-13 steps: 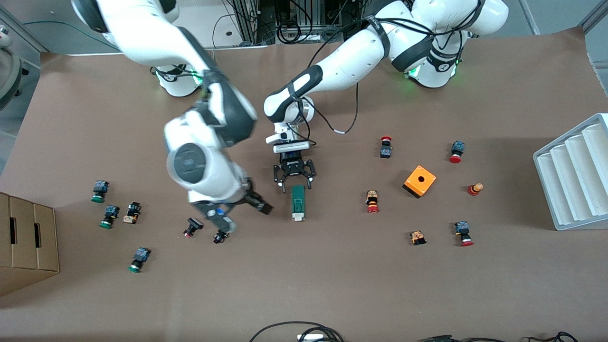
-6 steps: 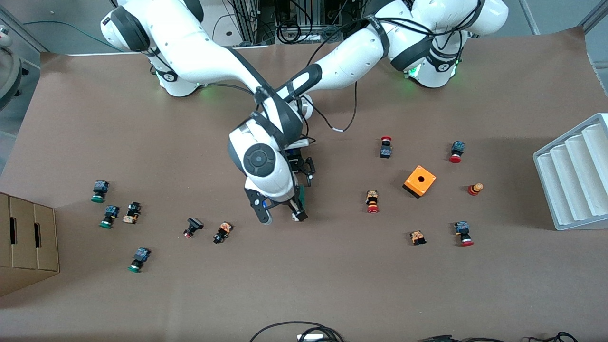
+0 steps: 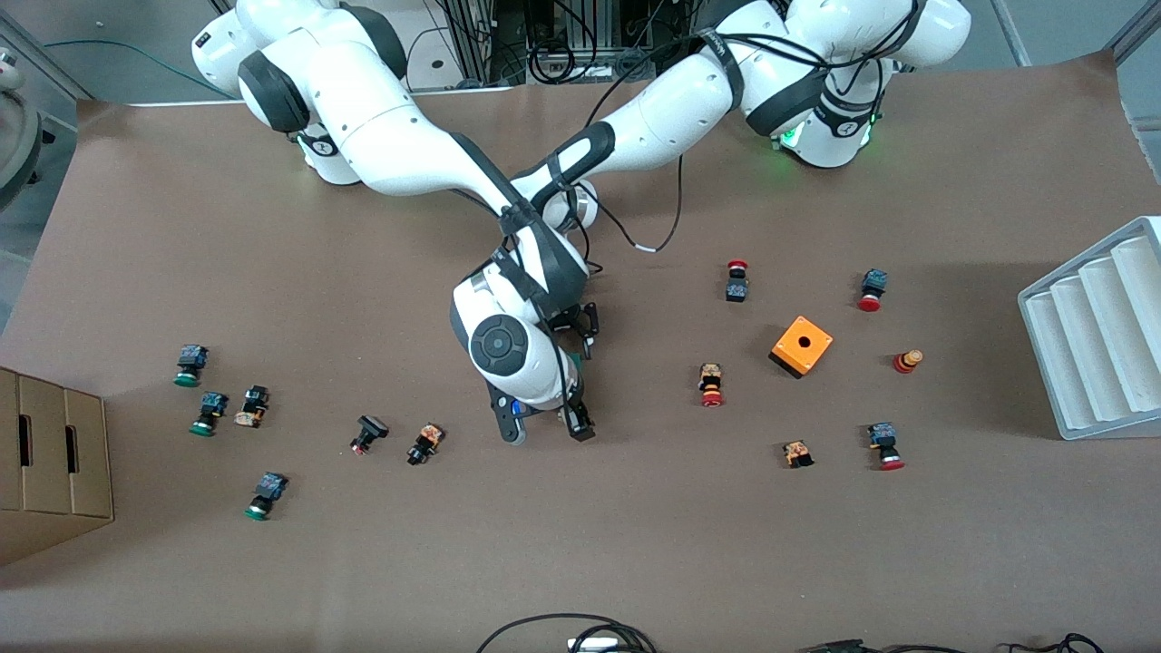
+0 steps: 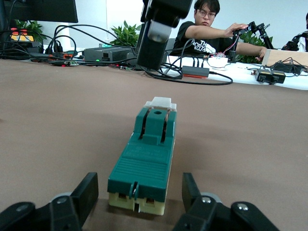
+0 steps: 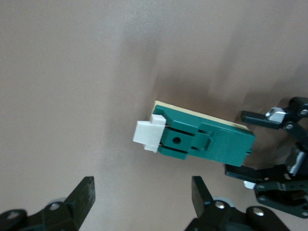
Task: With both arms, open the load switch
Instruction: 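Close the right gripper around the white lever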
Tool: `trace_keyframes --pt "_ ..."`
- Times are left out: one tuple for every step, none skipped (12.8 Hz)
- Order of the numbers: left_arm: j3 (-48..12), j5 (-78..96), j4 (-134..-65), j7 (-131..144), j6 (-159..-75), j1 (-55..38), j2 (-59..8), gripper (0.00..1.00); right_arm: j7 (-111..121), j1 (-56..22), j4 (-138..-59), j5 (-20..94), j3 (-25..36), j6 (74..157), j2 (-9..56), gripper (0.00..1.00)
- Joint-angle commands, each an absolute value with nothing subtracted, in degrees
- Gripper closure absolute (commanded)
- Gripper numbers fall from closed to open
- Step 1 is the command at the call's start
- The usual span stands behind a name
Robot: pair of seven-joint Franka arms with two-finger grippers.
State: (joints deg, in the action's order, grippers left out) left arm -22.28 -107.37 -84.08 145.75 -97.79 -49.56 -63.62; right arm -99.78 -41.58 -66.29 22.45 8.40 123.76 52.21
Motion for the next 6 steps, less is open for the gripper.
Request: trace_keyframes --pt "-22.41 -106.61 -83.94 144.67 -96.68 -49.83 -63.46 0.31 -101.34 -41.13 -62.84 25.74 8.17 125.33 55.10 0.17" --pt "-22.41 -106.61 -83.85 144.67 -96.68 -49.83 -63.46 0.33 -101.25 -40.52 -62.84 25.93 8.17 125.59 55.46 0.20" --pt "-22.41 -106.61 -83.85 144.67 -96.68 -49.83 -63.46 0.35 -101.16 -39.73 -62.84 26.01 8.09 126.12 55.81 0.24" --pt "-22.41 -106.52 -83.85 144.67 -96.68 -49.83 -63.46 0.36 -101.08 -39.03 -62.84 26.28 7.65 126.12 55.98 0.24" --pt "-22.41 -106.61 -83.85 144.67 -96.68 -49.83 -63.46 0.39 -101.16 -38.50 -62.84 26.63 7.56 126.12 55.99 0.24" --pt "-22.41 -106.61 -83.85 144.67 -96.68 -49.83 -63.46 0.40 -101.16 -38.41 -62.84 26.98 7.56 125.95 55.99 0.25"
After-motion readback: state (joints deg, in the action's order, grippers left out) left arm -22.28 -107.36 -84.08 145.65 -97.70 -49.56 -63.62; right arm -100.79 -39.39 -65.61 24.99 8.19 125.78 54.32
